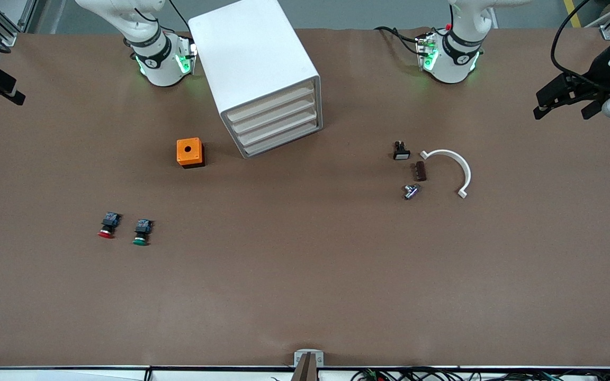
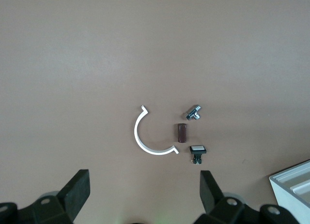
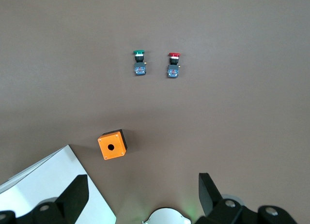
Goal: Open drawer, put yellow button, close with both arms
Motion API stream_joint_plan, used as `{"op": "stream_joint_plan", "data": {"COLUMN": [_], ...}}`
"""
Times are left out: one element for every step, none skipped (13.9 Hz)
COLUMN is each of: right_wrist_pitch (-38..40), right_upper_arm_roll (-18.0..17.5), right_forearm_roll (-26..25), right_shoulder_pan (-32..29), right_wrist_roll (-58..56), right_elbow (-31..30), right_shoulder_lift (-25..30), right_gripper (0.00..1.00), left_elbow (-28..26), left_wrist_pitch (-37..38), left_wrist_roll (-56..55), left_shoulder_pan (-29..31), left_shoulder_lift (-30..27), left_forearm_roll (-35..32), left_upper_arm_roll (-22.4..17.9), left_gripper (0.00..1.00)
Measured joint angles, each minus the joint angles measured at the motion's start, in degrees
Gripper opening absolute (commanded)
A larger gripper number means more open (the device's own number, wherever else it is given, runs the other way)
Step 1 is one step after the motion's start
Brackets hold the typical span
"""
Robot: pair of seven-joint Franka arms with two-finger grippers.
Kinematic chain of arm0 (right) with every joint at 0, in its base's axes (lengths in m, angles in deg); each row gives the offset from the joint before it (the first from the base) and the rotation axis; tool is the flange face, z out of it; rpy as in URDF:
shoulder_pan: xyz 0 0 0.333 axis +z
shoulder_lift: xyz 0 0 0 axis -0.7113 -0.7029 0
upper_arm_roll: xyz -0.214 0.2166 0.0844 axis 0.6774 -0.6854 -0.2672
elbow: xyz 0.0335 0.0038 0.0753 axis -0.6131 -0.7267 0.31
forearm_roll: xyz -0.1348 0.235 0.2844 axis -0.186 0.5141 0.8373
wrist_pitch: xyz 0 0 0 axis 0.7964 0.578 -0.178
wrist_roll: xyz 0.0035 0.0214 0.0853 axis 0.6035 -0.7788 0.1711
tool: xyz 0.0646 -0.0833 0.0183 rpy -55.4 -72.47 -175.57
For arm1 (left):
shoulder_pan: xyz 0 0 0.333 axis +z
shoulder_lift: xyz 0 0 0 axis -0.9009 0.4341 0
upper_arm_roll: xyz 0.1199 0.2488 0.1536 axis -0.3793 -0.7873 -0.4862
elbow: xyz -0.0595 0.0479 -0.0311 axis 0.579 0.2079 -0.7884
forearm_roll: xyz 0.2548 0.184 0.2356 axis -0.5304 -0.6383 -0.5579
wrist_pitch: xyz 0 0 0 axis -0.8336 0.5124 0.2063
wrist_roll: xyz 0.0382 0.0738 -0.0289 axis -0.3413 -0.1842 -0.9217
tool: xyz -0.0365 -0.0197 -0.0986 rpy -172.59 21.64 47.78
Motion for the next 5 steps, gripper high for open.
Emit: {"op": "stream_joint_plan", "data": {"right_wrist_pitch": [0.0, 0.0, 0.0, -0.03, -0.09], "right_upper_arm_roll": [0.0, 0.0, 0.0, 0.0, 0.0], "right_forearm_roll": [0.0, 0.0, 0.0, 0.0, -0.01], "right_shoulder_pan": [0.0, 0.0, 0.0, 0.0, 0.0], "right_wrist_roll": [0.0, 0.0, 0.0, 0.0, 0.0], "right_elbow": [0.0, 0.0, 0.0, 0.0, 0.0], "right_shoulder_lift": [0.0, 0.0, 0.0, 0.0, 0.0], "right_gripper": [1.0, 1.0, 1.0, 1.0, 1.0], "left_elbow": [0.02, 0.04, 0.06, 0.11, 0.22], "left_wrist_pitch": [0.0, 0.0, 0.0, 0.0, 0.0], "left_wrist_roll": [0.0, 0.0, 0.0, 0.0, 0.0], "left_shoulder_pan": [-0.01, -0.01, -0.01, -0.01, 0.0], "left_shoulder_lift": [0.0, 0.0, 0.0, 0.0, -0.01], "left_forearm_roll": [0.0, 0.0, 0.0, 0.0, 0.0], "left_upper_arm_roll": [0.06, 0.11, 0.15, 0.15, 0.14], "left_gripper": [1.0, 1.0, 1.0, 1.0, 1.0]}}
